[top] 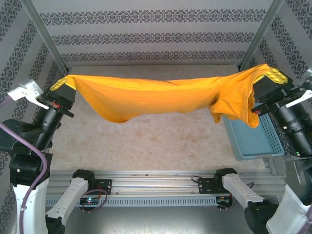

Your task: Fold the inside-out t-shirt

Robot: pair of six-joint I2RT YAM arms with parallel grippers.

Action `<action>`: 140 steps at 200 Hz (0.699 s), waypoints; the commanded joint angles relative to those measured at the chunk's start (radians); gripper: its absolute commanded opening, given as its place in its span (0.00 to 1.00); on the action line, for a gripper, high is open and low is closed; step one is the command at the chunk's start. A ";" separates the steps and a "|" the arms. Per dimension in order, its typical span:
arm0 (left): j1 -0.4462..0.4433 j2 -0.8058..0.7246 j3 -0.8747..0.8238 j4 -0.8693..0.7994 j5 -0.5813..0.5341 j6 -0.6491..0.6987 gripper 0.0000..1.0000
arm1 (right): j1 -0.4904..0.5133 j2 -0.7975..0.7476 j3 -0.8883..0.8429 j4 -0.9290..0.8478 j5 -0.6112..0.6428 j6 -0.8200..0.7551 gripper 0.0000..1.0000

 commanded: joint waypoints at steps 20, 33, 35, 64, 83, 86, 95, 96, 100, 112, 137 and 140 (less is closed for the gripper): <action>0.008 0.129 0.131 -0.023 -0.048 0.049 0.00 | -0.011 0.189 0.131 0.027 0.086 0.007 0.00; 0.008 0.210 0.175 -0.065 -0.051 0.055 0.00 | -0.010 0.262 0.159 0.037 0.093 0.002 0.00; 0.007 0.225 0.182 -0.073 -0.054 0.054 0.00 | -0.010 0.273 0.162 0.040 0.093 0.001 0.00; 0.007 0.411 0.226 -0.141 -0.097 0.055 0.00 | -0.012 0.426 0.154 0.103 0.067 0.004 0.00; 0.008 0.509 0.185 -0.135 -0.170 0.046 0.00 | -0.016 0.538 0.115 0.154 0.020 0.017 0.00; 0.008 0.522 0.177 -0.132 -0.185 0.043 0.00 | -0.017 0.554 0.104 0.166 0.013 0.020 0.00; 0.008 0.567 0.152 -0.121 -0.217 0.047 0.00 | -0.017 0.607 0.068 0.205 -0.011 0.030 0.00; 0.009 0.572 0.148 -0.120 -0.220 0.048 0.00 | -0.017 0.614 0.065 0.207 -0.013 0.031 0.00; 0.008 0.594 0.136 -0.113 -0.235 0.048 0.00 | -0.018 0.640 0.053 0.224 -0.024 0.034 0.00; 0.011 0.661 0.106 -0.098 -0.275 0.047 0.00 | -0.017 0.728 0.021 0.266 -0.051 0.046 0.00; 0.030 0.813 0.054 -0.036 -0.307 0.031 0.00 | -0.005 0.926 -0.008 0.344 -0.107 0.068 0.00; 0.034 0.834 0.052 -0.031 -0.309 0.028 0.00 | -0.001 0.950 -0.007 0.351 -0.107 0.068 0.00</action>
